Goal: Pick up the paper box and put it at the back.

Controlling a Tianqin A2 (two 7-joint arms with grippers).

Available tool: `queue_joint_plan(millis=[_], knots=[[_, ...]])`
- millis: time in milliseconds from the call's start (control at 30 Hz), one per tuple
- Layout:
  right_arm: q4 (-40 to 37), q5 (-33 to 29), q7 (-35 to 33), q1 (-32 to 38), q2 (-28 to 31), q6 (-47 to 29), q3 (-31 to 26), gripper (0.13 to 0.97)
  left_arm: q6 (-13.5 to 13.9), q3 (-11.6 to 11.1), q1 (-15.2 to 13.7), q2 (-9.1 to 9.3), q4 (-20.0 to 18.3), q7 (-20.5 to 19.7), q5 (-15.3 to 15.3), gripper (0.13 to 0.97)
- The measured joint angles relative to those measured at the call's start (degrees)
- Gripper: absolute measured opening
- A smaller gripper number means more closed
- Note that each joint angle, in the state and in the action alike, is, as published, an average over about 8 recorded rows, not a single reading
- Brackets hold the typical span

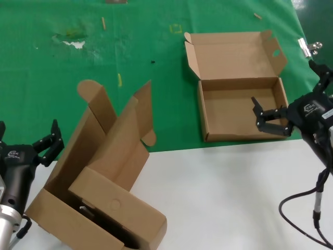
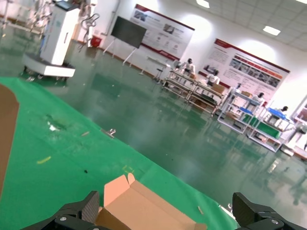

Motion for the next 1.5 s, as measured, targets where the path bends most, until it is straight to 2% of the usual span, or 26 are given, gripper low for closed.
queue_joint_plan(millis=[33,300,433,700,1167,1500], knots=[[-0.34,0.71,-0.24,0.03,-0.14,0.49,-0.25,0.966,0.00,0.00,0.00,0.00,0.00,0.00,0.00,0.692],[-3.12,6.51,-2.24,0.25,-1.26,4.51,-2.26,0.966,0.00,0.00,0.00,0.00,0.00,0.01,0.00,0.849],[-4.54,9.46,-3.25,0.36,-1.83,6.55,-3.29,0.966,0.00,0.00,0.00,0.00,0.00,0.01,0.00,0.849],[-7.32,15.26,-5.25,0.59,-2.95,10.56,-5.31,0.966,0.00,0.00,0.00,0.00,0.00,0.00,-0.01,0.940],[-11.96,24.87,-8.56,0.96,-4.82,17.23,-8.67,0.966,0.00,0.00,0.00,0.00,0.00,-0.01,-0.01,0.966],[-12.54,26.08,-8.97,1.00,-5.05,18.07,-9.09,0.966,0.00,0.00,0.00,0.00,0.00,0.00,-0.01,0.966]])
